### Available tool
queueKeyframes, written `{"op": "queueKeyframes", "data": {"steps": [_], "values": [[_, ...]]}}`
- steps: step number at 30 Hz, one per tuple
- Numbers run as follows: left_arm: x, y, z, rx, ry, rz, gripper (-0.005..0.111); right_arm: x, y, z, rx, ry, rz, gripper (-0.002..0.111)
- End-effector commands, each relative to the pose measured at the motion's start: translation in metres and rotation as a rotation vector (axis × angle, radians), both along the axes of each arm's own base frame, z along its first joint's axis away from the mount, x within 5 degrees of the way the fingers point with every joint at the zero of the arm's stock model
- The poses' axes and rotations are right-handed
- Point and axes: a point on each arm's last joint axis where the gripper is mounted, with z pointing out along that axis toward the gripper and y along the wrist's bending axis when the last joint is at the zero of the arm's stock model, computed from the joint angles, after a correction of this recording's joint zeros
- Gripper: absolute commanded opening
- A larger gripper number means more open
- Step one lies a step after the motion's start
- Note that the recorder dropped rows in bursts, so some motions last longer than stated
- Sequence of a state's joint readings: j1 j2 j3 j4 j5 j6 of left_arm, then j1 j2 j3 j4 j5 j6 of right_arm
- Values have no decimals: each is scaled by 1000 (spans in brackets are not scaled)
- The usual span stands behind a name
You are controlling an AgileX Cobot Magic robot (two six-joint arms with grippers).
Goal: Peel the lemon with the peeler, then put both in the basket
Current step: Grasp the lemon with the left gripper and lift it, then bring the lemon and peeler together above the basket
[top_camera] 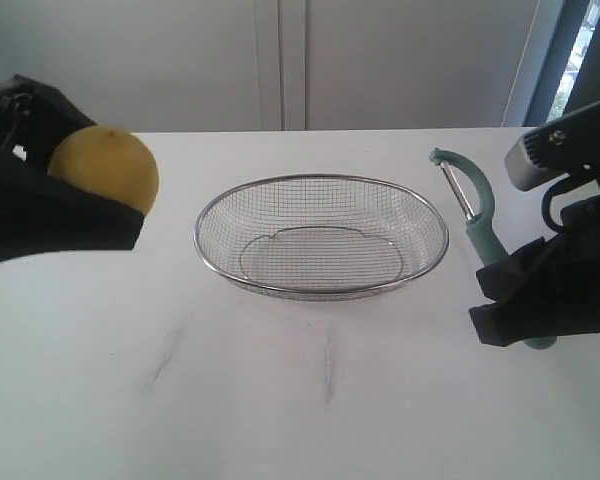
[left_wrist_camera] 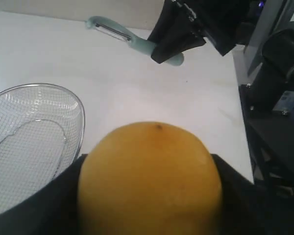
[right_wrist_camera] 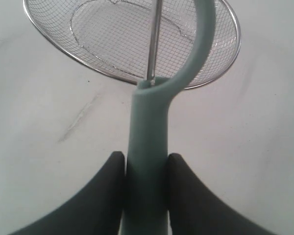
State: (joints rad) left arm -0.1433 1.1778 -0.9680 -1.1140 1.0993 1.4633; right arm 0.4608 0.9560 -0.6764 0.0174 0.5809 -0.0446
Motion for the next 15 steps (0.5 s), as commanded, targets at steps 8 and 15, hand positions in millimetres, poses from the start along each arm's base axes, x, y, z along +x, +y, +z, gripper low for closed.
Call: {"op": "queueKeyframes", "data": {"steps": [8, 15], "values": [[-29, -13, -40, -198, -30, 19, 0, 0, -1, 2, 15, -25, -7, 0], [-23, -25, -49, -175, -183, -12, 0, 9, 9, 13, 214, -115, -52, 0]]}}
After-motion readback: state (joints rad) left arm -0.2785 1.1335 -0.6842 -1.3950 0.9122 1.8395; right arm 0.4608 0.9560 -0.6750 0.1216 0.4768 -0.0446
